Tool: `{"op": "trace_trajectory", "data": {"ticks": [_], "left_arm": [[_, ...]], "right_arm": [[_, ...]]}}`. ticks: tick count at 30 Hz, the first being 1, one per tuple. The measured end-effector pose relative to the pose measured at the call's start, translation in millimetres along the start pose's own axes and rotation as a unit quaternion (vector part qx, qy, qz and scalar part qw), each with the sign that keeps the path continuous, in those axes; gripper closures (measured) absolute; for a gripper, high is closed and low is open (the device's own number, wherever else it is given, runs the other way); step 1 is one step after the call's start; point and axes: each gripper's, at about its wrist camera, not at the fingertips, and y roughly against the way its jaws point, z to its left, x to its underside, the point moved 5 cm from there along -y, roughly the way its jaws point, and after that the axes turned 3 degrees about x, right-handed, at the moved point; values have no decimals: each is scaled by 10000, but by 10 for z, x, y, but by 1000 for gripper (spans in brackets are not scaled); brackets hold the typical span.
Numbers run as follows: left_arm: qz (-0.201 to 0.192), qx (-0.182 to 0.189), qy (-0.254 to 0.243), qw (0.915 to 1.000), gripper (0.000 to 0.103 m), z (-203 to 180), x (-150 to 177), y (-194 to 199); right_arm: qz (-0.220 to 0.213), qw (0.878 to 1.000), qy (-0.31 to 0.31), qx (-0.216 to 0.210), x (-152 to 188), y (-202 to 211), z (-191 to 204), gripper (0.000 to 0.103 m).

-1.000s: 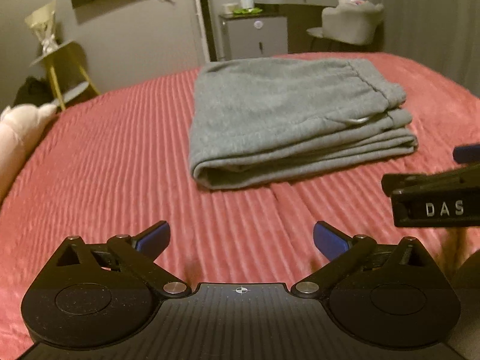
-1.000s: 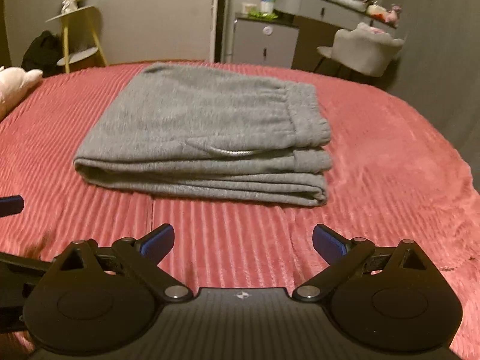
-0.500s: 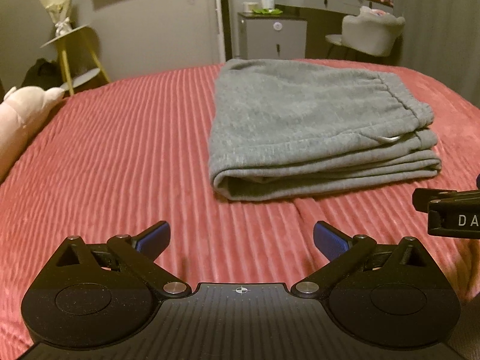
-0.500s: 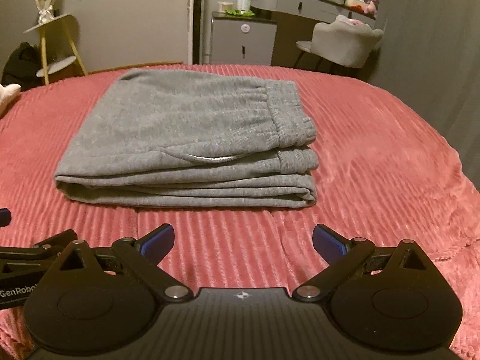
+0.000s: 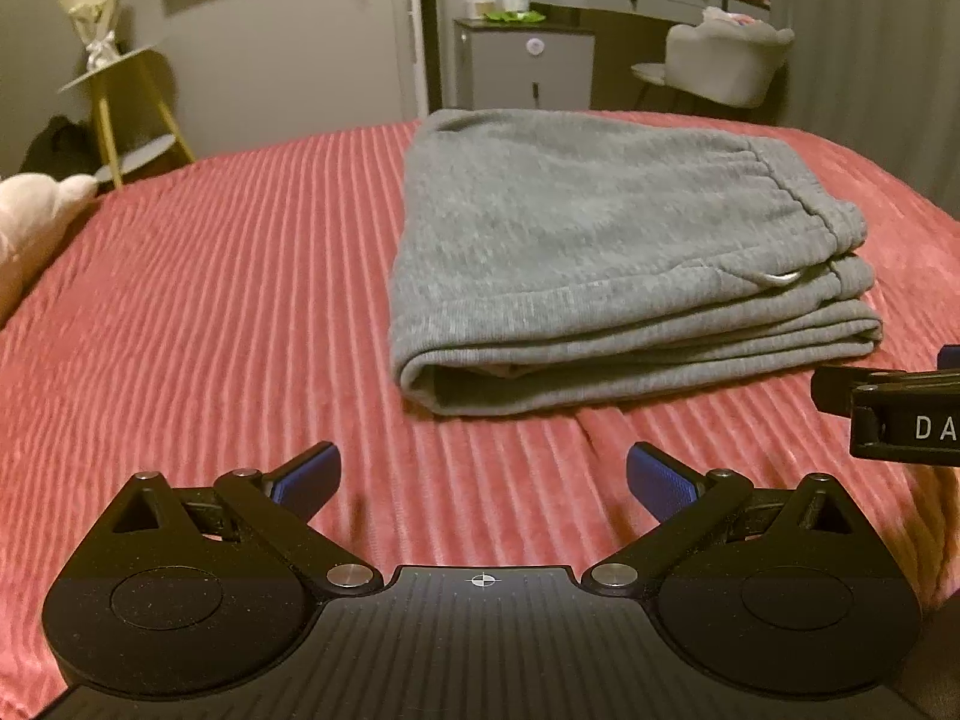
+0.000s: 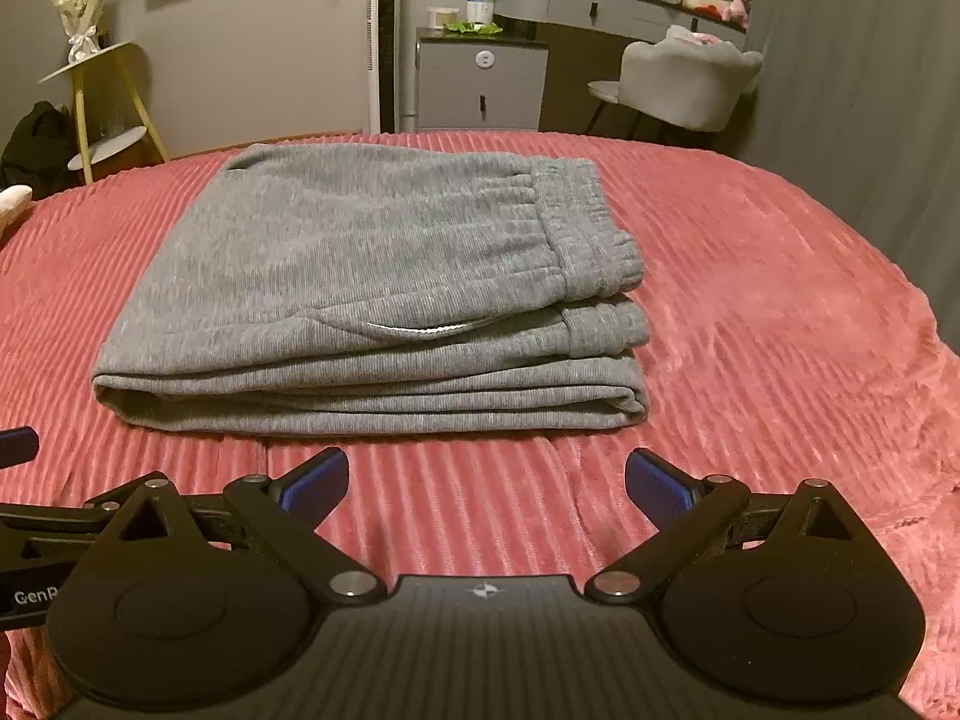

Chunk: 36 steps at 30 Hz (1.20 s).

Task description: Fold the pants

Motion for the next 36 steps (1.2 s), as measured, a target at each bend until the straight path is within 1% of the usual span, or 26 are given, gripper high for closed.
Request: {"op": "trace_trajectory", "data": {"ticks": [4,13,36], "left_arm": [[14,19,-2,10000,0,-14,-1,-4],[32,34,43,10000,0,-19,12,7],[78,37,94,9999,0,-6,23,1]], "right_arm": [[3,9999,-99,-46,-6,-7,-21,4],[-57,10000,-43,-66,-2,27,4,4],[-94,9997,-170,-116,-6,42,-25,4]]}}
